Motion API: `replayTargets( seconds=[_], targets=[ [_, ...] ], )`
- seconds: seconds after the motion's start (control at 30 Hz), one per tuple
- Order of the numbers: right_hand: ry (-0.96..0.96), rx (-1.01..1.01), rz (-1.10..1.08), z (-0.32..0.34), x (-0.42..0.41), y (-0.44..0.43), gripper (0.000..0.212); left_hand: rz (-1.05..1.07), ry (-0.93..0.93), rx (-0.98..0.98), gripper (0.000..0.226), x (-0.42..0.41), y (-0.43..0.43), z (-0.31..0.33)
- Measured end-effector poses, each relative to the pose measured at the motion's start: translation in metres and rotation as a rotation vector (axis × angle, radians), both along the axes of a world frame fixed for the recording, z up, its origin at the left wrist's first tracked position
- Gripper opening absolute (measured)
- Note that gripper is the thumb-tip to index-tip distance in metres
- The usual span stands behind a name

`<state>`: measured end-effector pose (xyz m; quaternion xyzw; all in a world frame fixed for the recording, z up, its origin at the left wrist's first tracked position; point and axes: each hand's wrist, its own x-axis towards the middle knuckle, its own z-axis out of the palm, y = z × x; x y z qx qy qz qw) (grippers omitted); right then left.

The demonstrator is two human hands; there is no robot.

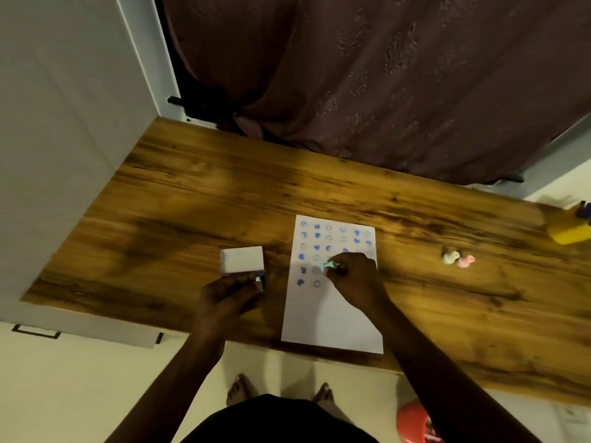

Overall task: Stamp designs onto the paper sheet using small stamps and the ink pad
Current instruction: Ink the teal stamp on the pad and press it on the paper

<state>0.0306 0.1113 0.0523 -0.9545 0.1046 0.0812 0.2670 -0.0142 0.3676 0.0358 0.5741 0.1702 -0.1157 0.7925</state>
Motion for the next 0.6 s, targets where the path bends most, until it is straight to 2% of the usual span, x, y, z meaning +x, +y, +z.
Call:
replayTargets(
  seconds=[0.17, 0.6],
  targets=[
    [0.053, -0.145, 0.033, -0.018, -0.017, -0.015, 0.023, -0.002, 0.037, 0.009, 0.026, 0.004, -0.016, -0.004],
    [0.048, -0.178, 0.083, -0.034, -0.022, -0.005, 0.028, -0.035, 0.023, 0.016, 0.028, 0.017, -0.027, -0.016]
  ],
)
